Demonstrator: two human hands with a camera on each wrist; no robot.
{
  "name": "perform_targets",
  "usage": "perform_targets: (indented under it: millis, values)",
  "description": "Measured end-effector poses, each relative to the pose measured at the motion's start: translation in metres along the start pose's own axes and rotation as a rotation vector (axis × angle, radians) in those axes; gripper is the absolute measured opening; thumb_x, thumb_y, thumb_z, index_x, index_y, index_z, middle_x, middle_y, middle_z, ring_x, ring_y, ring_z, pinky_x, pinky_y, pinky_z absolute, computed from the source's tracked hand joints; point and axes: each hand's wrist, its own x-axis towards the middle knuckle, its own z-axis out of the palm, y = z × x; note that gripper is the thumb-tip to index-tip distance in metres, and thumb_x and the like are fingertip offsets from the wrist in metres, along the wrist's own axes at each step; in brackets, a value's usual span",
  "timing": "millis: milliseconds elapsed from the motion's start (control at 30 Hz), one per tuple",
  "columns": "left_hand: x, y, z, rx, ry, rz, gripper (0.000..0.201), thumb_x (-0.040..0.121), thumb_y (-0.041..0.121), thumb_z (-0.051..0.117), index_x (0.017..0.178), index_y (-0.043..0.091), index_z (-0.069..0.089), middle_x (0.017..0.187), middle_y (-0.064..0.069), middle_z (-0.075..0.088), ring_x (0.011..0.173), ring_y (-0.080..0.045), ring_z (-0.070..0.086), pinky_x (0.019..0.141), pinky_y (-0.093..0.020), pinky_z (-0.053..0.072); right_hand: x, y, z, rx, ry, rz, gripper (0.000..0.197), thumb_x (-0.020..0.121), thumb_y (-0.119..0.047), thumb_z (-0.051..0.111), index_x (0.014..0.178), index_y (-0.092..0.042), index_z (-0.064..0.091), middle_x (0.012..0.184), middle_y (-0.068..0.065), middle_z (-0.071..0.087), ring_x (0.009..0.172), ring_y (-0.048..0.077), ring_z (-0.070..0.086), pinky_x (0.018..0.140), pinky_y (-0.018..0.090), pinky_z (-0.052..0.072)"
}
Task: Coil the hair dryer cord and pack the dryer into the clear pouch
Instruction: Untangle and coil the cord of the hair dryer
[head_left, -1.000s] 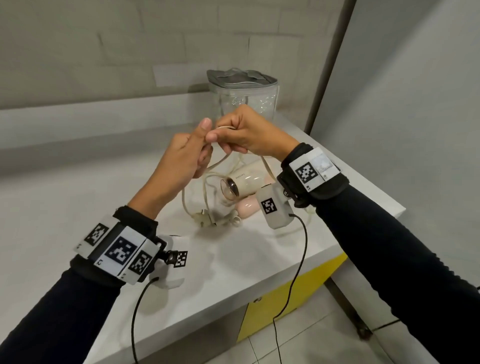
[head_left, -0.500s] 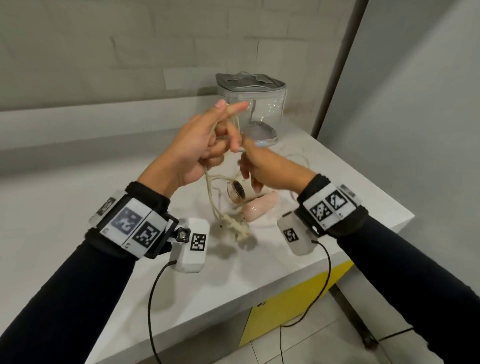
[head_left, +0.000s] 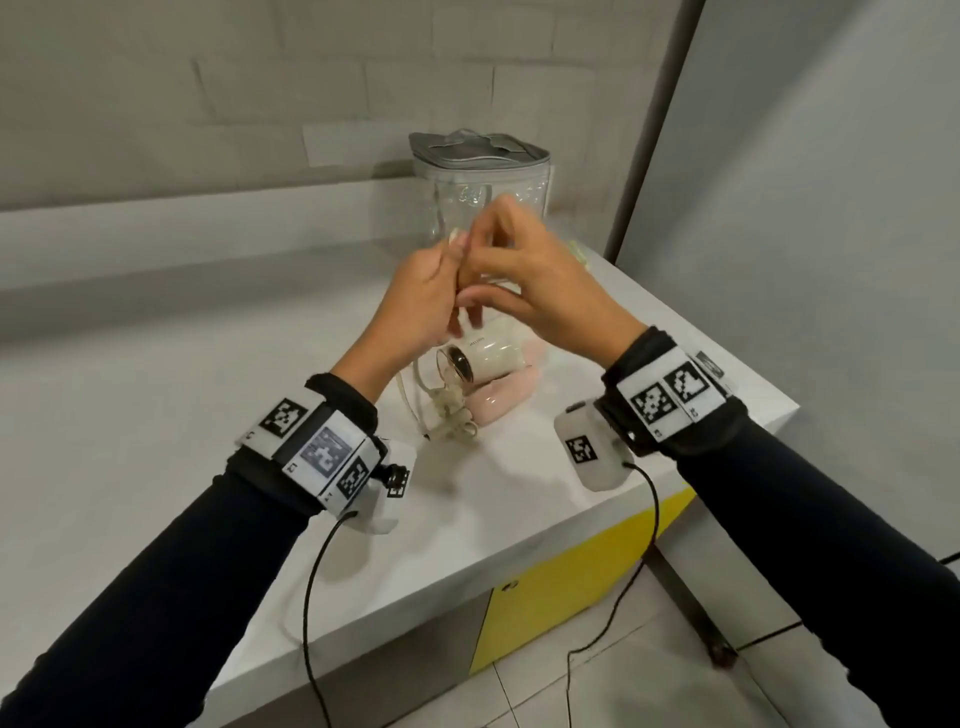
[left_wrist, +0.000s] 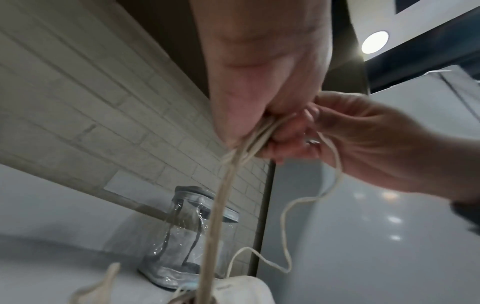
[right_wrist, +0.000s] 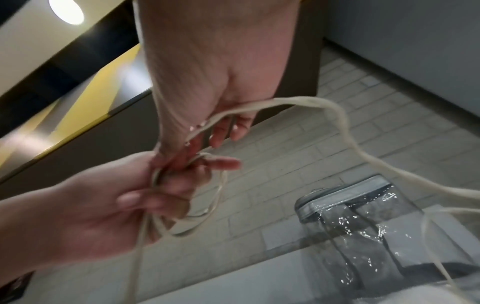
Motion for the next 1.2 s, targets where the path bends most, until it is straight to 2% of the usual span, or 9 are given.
perform_targets:
  millis: [100, 167, 367, 533, 633, 767, 900, 1067, 1200]
  values:
    - [-0.004, 0.01, 0.0, -0.039, 0.036, 0.008, 0.057, 0.096, 0.046, 0.019, 0.057, 0.014, 0.046, 0.035, 0.008, 0.037, 0.032, -0.006, 0.031, 0.034, -0.016, 0.024, 0.01, -0.001, 0.002, 0.156, 0.065, 0.037, 0.022, 0.084, -0.026, 0.059, 0.075, -0.007, 0.053, 0.11, -0.002, 0.039, 0.104, 0.007, 0.043, 0.092, 0.026, 0.042]
    - [-0.007, 0.016, -0.002, -0.119, -0.009, -0.032, 0.059, 0.095, 0.05, 0.015, 0.06, 0.014, 0.045, 0.034, 0.009, 0.033, 0.033, -0.004, 0.026, 0.034, -0.017, 0.02, 0.014, -0.005, 0.004, 0.297, 0.046, 0.08, 0.023, 0.084, -0.021, 0.061, 0.075, -0.019, 0.04, 0.092, -0.002, 0.047, 0.077, -0.002, 0.046, 0.071, 0.017, 0.043]
    - [-0.016, 0.017, -0.006, 0.0, 0.014, -0.085, 0.073, 0.093, 0.053, 0.007, 0.046, 0.011, 0.043, 0.029, 0.003, 0.041, 0.03, -0.004, 0.034, 0.041, -0.022, 0.033, 0.025, -0.014, -0.005, 0.356, -0.044, 0.1, 0.031, 0.078, -0.028, 0.069, 0.085, -0.011, 0.044, 0.071, 0.021, 0.064, 0.056, 0.031, 0.06, 0.051, 0.043, 0.051]
    - [-0.014, 0.03, -0.02, -0.183, -0.151, -0.211, 0.071, 0.088, 0.063, 0.02, 0.037, 0.019, 0.043, 0.04, 0.005, 0.029, 0.03, -0.006, 0.019, 0.037, -0.019, 0.016, 0.035, -0.017, -0.009, 0.563, 0.001, 0.073, 0.03, 0.077, -0.013, 0.07, 0.068, -0.02, 0.043, 0.056, 0.017, 0.063, 0.037, 0.024, 0.054, 0.032, 0.019, 0.04]
    - [-0.013, 0.042, -0.033, -0.202, -0.29, -0.231, 0.052, 0.084, 0.056, 0.039, 0.049, 0.018, 0.043, 0.038, 0.01, 0.021, 0.027, -0.002, 0.012, 0.034, -0.013, 0.008, 0.038, -0.011, -0.007, 0.682, 0.052, 0.08, 0.027, 0.082, -0.004, 0.06, 0.069, -0.02, 0.042, 0.055, 0.008, 0.059, 0.037, 0.015, 0.055, 0.034, 0.016, 0.041]
    - [-0.016, 0.052, -0.056, -0.383, -0.303, -0.255, 0.048, 0.087, 0.044, 0.039, 0.048, 0.02, 0.052, 0.028, 0.011, 0.022, 0.021, -0.002, 0.015, 0.029, -0.013, 0.006, 0.035, 0.004, 0.003, 0.713, 0.036, 0.151, 0.031, 0.082, -0.053, 0.048, 0.066, -0.026, 0.049, 0.047, -0.011, 0.057, 0.039, 0.005, 0.053, 0.04, 0.011, 0.04]
    - [-0.025, 0.057, -0.063, -0.395, -0.371, -0.173, 0.045, 0.081, 0.042, 0.039, 0.091, 0.015, 0.073, 0.028, 0.007, 0.034, 0.025, -0.011, 0.011, 0.034, -0.018, 0.004, 0.027, 0.022, 0.037, 0.574, -0.071, 0.315, 0.048, 0.084, -0.056, 0.038, 0.054, -0.021, 0.046, 0.046, 0.0, 0.054, 0.036, 0.009, 0.047, 0.042, 0.012, 0.038]
    - [-0.013, 0.054, -0.063, -0.187, -0.215, -0.13, 0.04, 0.096, 0.035, 0.028, 0.126, 0.019, 0.048, 0.068, 0.003, 0.073, 0.026, -0.003, 0.028, 0.029, -0.01, 0.015, 0.011, 0.025, 0.078, 0.114, -0.484, 0.449, 0.025, 0.096, -0.038, 0.033, 0.086, -0.016, 0.042, 0.077, 0.002, 0.061, 0.075, 0.026, 0.056, 0.07, 0.035, 0.042]
    - [0.003, 0.033, -0.052, -0.098, -0.072, -0.177, 0.033, 0.097, 0.033, 0.032, 0.125, 0.015, 0.039, 0.12, 0.003, 0.063, 0.057, -0.008, 0.067, 0.035, -0.012, 0.037, -0.008, -0.005, 0.079, -0.395, -0.59, 0.089, 0.044, 0.098, -0.035, 0.029, 0.125, -0.001, 0.029, 0.094, 0.02, 0.065, 0.075, 0.037, 0.062, 0.051, 0.035, 0.032]
